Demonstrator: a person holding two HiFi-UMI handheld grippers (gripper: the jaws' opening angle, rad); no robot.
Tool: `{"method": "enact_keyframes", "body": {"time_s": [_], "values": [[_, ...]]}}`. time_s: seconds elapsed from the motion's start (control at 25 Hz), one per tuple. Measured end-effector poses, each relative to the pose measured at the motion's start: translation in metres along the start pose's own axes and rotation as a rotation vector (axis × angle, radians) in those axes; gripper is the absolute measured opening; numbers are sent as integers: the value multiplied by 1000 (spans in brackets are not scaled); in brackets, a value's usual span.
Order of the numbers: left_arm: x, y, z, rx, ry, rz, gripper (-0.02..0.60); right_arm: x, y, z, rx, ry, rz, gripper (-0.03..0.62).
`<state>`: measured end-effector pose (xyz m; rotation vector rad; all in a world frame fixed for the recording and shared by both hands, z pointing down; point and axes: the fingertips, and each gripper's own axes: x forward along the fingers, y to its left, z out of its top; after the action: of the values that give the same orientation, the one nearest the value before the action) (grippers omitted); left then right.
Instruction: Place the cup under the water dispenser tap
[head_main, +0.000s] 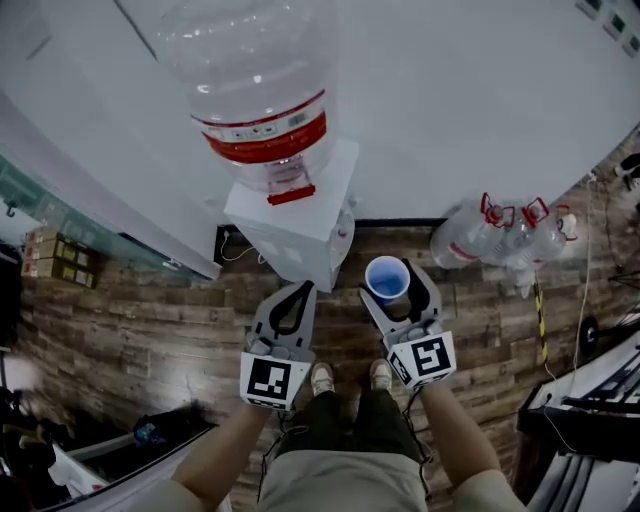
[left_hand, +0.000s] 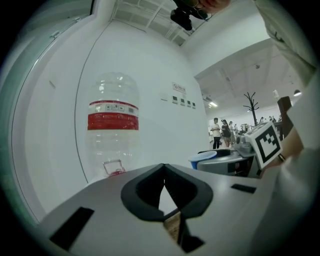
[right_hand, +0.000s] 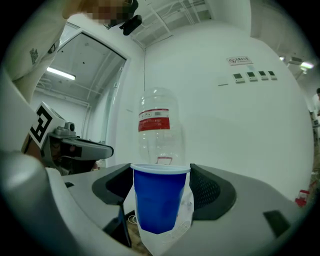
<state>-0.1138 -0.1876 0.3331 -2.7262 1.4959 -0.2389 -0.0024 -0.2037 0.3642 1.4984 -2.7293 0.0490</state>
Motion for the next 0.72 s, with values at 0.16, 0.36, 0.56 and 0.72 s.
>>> {"method": "enact_keyframes", "body": {"time_s": [0.16,0.36,0.56,0.72], "values": [[23,-5,-41,-34,4,46,6,24,-14,-54,-19,-1,59,357],[54,-10,-101,-78,18,83,6,55,-30,-127,-23,12,115,357],[79,-10,-156,-86,28,107,6,82,-47,-198,-3,7,127,357],[95,-5,-199,-84,36,128,6,103,-50,-254,1,1,145,356]]}}
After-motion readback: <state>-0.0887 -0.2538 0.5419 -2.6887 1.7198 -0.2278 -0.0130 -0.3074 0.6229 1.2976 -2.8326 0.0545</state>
